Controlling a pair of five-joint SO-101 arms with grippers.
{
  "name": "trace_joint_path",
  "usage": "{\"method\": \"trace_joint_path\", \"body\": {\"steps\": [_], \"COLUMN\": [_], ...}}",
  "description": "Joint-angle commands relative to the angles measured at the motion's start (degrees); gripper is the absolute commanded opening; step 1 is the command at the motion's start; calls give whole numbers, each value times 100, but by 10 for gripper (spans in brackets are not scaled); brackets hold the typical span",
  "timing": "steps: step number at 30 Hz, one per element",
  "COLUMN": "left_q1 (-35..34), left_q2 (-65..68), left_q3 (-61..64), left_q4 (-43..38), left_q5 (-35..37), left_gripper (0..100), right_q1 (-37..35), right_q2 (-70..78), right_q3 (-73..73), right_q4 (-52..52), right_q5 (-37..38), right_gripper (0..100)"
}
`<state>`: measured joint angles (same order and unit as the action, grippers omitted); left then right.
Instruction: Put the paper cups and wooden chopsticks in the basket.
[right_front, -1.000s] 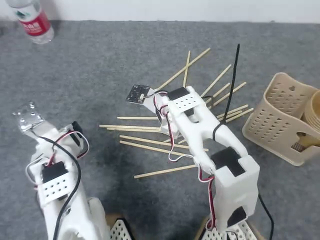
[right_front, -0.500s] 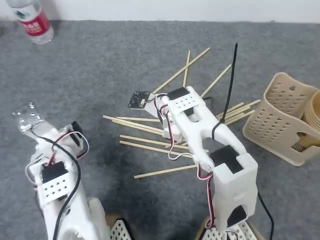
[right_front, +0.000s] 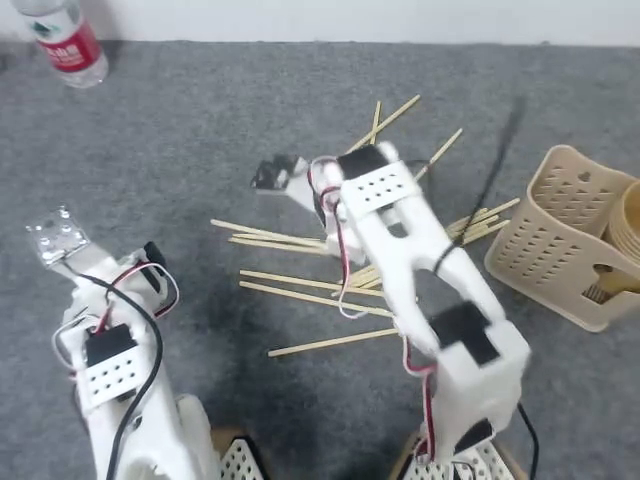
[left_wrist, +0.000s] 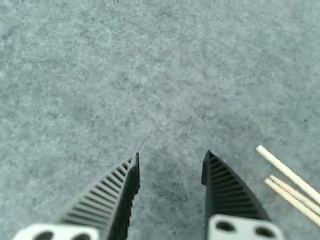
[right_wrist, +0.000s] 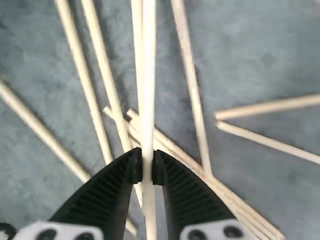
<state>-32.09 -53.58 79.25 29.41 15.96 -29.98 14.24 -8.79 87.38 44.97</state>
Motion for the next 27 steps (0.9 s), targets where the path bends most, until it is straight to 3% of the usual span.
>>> {"method": "trace_joint_path", "body": {"steps": [1,6,17,23,27], "left_q1": [53,53,53,26,26], "left_q2": [-70,-79,-62,-62,-97], "left_q3": [-48,-40,-40,-31,22], "left_q4": [-132,-132,-114,-105,-97], "left_q5": [53,53,53,44,35], "left_gripper": [195,195,195,195,195], "right_q1": [189,945,3451,5147,5780], "right_q2": [-1024,-1886,-4268,-5024,-5358], "right_q3": [-730,-1591,-2444,-2215,-1371], "right_q4": [752,1481,1455,532,48], "right_q5": [53,62,-264,-1609,-2462], "right_gripper": [6,6,6,6,6]}}
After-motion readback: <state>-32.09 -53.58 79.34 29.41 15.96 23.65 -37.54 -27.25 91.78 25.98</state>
